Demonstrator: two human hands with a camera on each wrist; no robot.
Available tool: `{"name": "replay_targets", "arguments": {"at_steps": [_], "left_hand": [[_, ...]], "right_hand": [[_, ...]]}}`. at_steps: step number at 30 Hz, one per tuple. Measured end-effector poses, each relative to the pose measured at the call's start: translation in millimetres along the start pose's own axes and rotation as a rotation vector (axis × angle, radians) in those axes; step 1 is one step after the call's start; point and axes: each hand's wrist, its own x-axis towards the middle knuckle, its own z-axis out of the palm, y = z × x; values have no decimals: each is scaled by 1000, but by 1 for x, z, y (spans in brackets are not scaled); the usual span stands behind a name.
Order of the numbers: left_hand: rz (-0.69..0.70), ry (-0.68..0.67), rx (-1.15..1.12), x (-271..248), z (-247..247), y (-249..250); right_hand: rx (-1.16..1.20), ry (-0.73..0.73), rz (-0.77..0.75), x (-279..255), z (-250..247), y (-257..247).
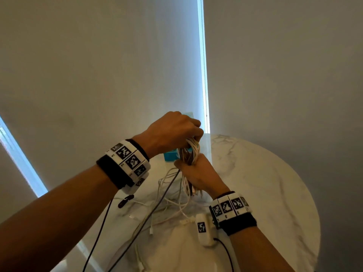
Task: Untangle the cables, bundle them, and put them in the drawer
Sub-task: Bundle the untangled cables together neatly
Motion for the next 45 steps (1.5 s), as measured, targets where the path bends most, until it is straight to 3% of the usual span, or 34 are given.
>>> {"name": "replay_targets", "arguments": {"at_steps": [4, 7, 9, 11, 14, 16, 18, 21, 23, 28, 31, 33, 38, 39, 42, 45], "left_hand": [[82, 18, -1, -2, -15, 3], [163, 90, 33, -12, -16, -2], [140, 183, -29, -22, -10, -8], [25, 351, -252, -34, 0, -13], [-249, 524, -836, -52, 21, -14], [-419, 472, -1219, -63, 31, -8], [-473, 368, -1420, -69, 38, -1], [-467, 365, -1477, -71, 41, -2], [-475, 407, -1418, -73, 36, -13], [-513, 373, -1297, -91, 36, -45], [-521, 272, -1268, -109, 34, -60], [-546, 275, -1243, -124, 33, -72], [-529, 206, -1307, -158, 51, -81], [-584, 239, -1355, -161, 58, -81], [-899, 545, -1682, -157, 74, -82], [-994, 717, -1741, -161, 86, -87]], "right_hand": [[31, -78, -55, 2, -1, -2], [-8, -124, -75, 2, -4, -11], [-68, -125, -97, 0, -8, -21], [-133, -92, -140, 1, -13, -34], [-159, -103, -222, 6, -29, -64], [-156, -151, -283, 11, -39, -91], [-166, -143, -272, 13, -46, -121], [-96, -188, -301, 22, -53, -155], [122, -223, -309, 30, -61, -164], [508, -157, -209, 42, -68, -164], [689, -37, -137, 48, -67, -158], [821, 25, -77, 57, -68, -154], [1095, 102, 1, 70, -68, -151], [1140, 90, 17, 68, -65, -152], [1189, 8, 17, 63, -53, -149], [1155, -24, -10, 64, -51, -148]]}}
